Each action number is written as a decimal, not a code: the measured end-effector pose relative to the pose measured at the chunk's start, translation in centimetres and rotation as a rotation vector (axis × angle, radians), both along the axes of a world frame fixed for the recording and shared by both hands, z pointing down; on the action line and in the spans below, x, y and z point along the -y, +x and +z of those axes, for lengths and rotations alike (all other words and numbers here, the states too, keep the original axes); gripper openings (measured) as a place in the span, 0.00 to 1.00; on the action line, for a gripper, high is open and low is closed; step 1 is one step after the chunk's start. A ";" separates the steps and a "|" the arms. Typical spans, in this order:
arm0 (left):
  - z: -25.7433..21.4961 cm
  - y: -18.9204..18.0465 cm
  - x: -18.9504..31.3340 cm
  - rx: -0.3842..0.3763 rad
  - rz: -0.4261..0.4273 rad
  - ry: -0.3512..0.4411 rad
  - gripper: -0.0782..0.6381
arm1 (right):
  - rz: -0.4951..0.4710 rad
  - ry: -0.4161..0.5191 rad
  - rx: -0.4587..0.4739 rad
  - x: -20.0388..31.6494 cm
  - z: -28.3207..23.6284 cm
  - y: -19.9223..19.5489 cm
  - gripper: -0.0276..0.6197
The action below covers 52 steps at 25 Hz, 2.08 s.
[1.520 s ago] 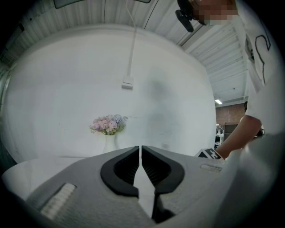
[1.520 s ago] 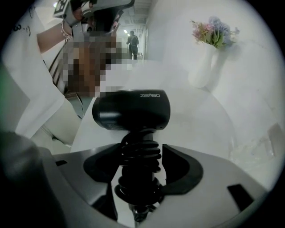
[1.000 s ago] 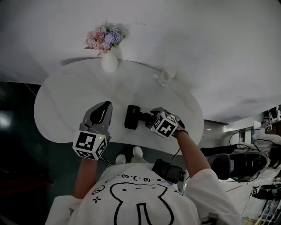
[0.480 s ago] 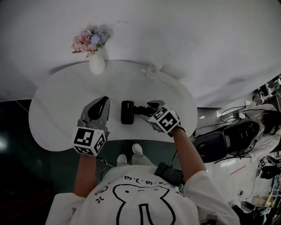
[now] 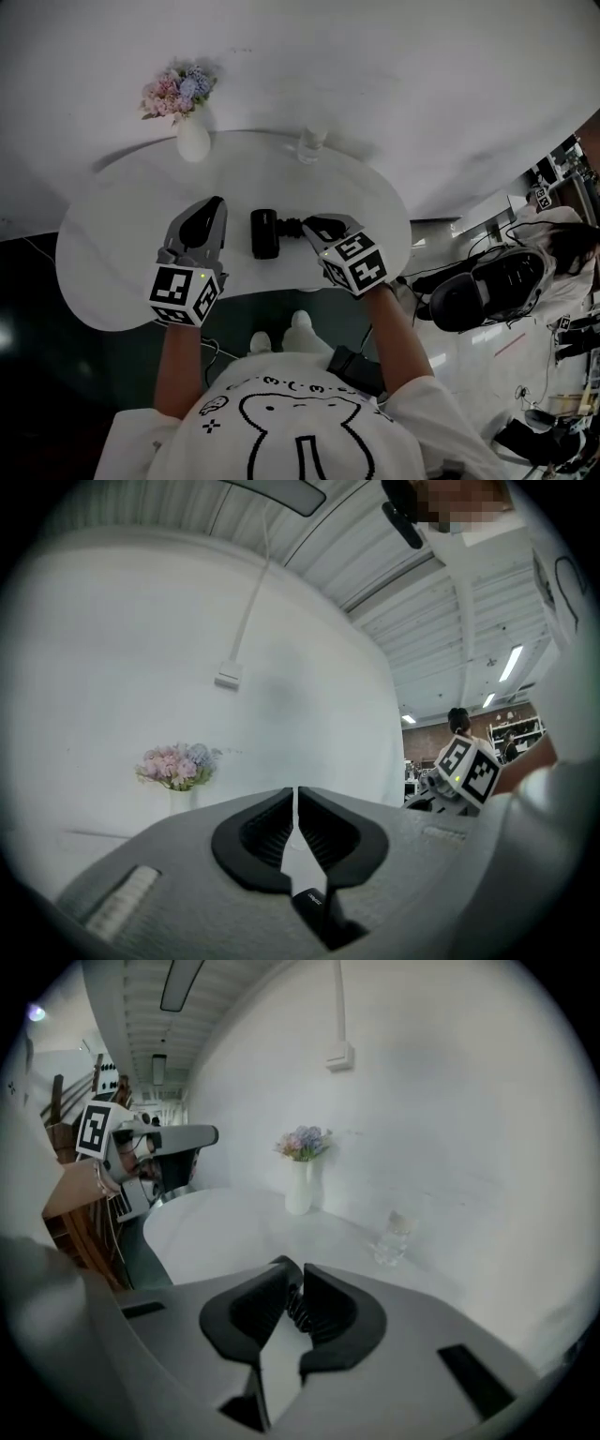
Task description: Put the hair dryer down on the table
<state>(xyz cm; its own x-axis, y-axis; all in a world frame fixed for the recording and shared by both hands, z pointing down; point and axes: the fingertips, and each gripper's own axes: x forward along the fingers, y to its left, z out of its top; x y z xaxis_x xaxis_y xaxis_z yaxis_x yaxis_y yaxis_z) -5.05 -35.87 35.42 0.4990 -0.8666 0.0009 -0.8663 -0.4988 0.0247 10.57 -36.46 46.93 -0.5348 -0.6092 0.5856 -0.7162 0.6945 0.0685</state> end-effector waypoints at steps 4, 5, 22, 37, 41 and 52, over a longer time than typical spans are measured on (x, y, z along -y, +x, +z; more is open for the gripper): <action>-0.9 0.7 -0.4 0.007 0.001 0.022 0.15 | 0.070 0.106 0.053 0.0 -3.6 1.3 0.04; -1.1 0.9 -0.4 0.007 -0.002 0.027 0.15 | 0.080 0.128 0.069 -0.1 -4.6 1.6 0.04; -6.9 3.8 0.6 0.018 -0.066 0.157 0.15 | 0.240 0.493 0.209 -1.4 -16.3 8.8 0.04; -9.3 5.1 -0.2 0.078 -0.071 0.244 0.15 | 0.304 0.635 0.233 -1.7 -19.5 11.8 0.04; -9.4 5.0 -0.2 0.084 -0.075 0.245 0.15 | 0.297 0.642 0.220 -1.9 -19.6 11.6 0.04; -10.5 4.8 -0.2 0.094 -0.081 0.262 0.15 | 0.261 0.657 0.197 -1.9 -20.3 11.0 0.04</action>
